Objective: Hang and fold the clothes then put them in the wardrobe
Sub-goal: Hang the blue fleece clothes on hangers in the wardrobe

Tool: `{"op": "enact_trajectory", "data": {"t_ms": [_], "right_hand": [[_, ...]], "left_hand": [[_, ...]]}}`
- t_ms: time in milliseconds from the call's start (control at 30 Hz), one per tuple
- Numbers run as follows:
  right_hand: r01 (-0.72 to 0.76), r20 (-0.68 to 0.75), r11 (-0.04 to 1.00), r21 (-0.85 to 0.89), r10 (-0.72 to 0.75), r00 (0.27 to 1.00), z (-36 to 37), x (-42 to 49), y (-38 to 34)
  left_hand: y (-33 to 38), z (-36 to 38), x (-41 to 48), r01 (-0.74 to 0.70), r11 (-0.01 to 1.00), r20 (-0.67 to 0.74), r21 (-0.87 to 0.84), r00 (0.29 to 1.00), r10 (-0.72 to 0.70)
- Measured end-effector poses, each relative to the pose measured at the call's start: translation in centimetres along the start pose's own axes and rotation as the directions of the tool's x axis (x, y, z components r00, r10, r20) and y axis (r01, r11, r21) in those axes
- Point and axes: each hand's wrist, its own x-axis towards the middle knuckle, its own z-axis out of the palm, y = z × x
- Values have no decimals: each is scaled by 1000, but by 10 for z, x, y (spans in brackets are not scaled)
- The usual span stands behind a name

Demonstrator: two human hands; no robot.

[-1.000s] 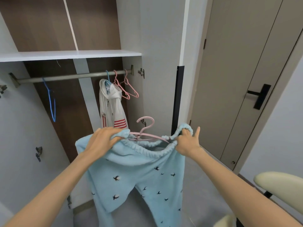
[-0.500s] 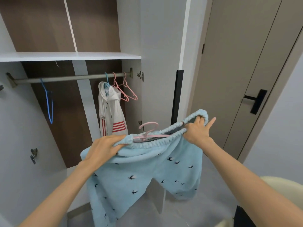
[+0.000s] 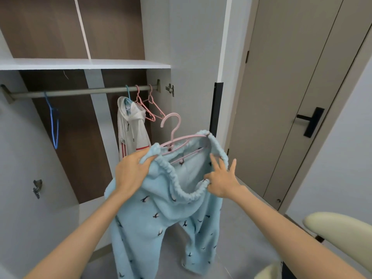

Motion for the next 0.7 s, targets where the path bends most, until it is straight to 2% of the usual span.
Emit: {"op": "enact_trajectory", "data": {"t_ms": [67, 133, 200, 233, 267, 333, 367, 400, 500, 533, 600, 700], "right_hand": [[62, 121, 996, 59, -69, 990, -2, -1, 1], [105, 153, 959, 264, -149, 977, -8, -2, 5], [142, 11, 800, 583, -182, 983, -13, -3, 8], [162, -118, 700, 695, -111, 987, -14, -4, 8], [188, -270, 628, 755, 36, 962, -16, -4, 9], [193, -488, 597, 778, 383, 784, -14, 1, 12], [143, -506, 601, 786, 492, 708, -14, 4, 13], [66, -457, 584, 809, 553, 697, -14, 7, 15], [-112, -177, 487, 866, 509, 843, -14, 17, 23], [-143, -126, 491, 859, 475, 871, -14, 18, 23], [-122, -183, 548, 828, 470, 863, -15, 19, 21], [22, -316, 470, 883, 557, 768, -29, 19, 20]], "left_hand": [[2, -1, -1, -7, 999, 9, -31, 1000, 7], [4, -2, -1, -20, 999, 9, -37, 1000, 20], [6, -3, -1, -18, 999, 8, -51, 1000, 18], [7, -5, -1, -11, 998, 10, -65, 1000, 12], [7, -8, -2, 4, 997, 12, -73, 1000, -3], [7, -13, -2, 36, 993, 31, -117, 999, -32], [8, -16, -2, 44, 990, 43, -137, 998, -39], [7, -18, -2, 50, 987, 52, -150, 998, -42], [9, -25, 1, 55, 980, 78, -193, 996, -40], [8, -26, 2, 49, 977, 88, -206, 996, -32], [6, -28, 3, 45, 975, 120, -218, 993, -19], [5, -30, 6, 53, 982, 214, -183, 977, -13]]}}
